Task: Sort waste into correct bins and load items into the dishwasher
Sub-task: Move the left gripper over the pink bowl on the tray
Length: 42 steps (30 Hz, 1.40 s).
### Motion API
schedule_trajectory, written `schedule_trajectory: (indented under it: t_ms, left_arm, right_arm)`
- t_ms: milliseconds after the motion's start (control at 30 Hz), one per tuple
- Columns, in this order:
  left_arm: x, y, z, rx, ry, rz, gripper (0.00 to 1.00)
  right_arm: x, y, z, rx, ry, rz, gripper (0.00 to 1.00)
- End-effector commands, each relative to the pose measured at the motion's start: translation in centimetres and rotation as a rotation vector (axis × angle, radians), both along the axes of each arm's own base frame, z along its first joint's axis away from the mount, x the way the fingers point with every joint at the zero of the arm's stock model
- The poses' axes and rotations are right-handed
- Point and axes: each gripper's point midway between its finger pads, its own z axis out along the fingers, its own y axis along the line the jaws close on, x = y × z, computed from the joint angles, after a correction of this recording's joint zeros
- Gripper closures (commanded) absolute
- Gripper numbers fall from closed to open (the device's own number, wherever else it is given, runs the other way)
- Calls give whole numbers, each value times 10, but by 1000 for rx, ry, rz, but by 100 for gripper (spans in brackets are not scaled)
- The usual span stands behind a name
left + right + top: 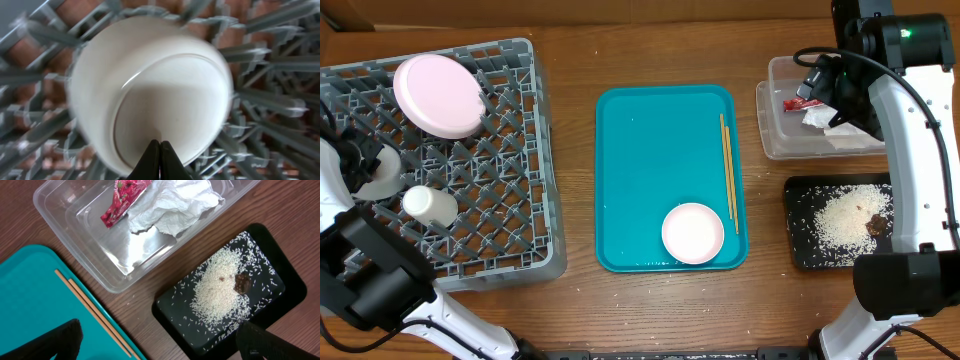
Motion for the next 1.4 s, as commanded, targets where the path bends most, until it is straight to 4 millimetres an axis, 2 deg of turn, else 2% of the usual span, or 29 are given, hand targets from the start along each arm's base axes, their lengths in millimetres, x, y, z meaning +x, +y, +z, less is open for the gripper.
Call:
schedule_trajectory:
  t_ms: [0, 100, 200, 300, 400, 500, 633, 700, 733, 800, 867, 967, 1000, 1100, 1367]
  left_arm:
    - [-19, 12, 0, 0, 36, 124, 96]
    - [-30, 7, -1, -43, 60, 177, 96]
    - [-34, 1, 6, -66, 68, 178, 96]
    - [-37, -2, 30, -51, 36, 199, 96]
    - [-25, -18, 71, -83, -111, 176, 96]
    - [-7, -54, 115, -186, -299, 70, 96]
    - [20, -141, 184, -369, -579, -313, 96]
    - [21, -186, 204, -450, -627, -450, 96]
    - [20, -205, 207, -479, -623, -493, 96]
    - [16, -245, 205, -524, -570, -583, 90]
    - [12, -291, 199, -556, -510, -730, 71]
    - [2, -357, 185, -587, -400, -941, 57]
    - [-1, -371, 180, -586, -362, -979, 55]
    - [-21, -432, 155, -525, -188, -1164, 53]
    - [-81, -557, 88, -364, 143, -1572, 57]
  right_arm:
    - [-1, -1, 14, -1, -42, 6, 0]
    - [-1, -1, 14, -2, -42, 6, 0]
    - [-1, -1, 14, -2, -42, 6, 0]
    - [-1, -1, 14, -2, -42, 6, 0]
    - [-1, -1, 14, -2, -42, 6, 0]
    - [-1, -1, 14, -2, -41, 6, 0]
    - [-1, -1, 14, -2, -42, 6, 0]
    - [-1, -1, 14, -1, -42, 6, 0]
    - [-1, -1, 14, -2, -42, 6, 0]
    - [-1, -1, 14, -1, -42, 6, 0]
    - [-1, -1, 14, -2, -41, 6, 0]
    - [-1, -1, 14, -2, -42, 6, 0]
    - [-1, -1, 14, -1, -42, 6, 0]
    - [-1, -1, 14, -2, -42, 6, 0]
    - [-1, -1, 14, -2, -42, 6, 0]
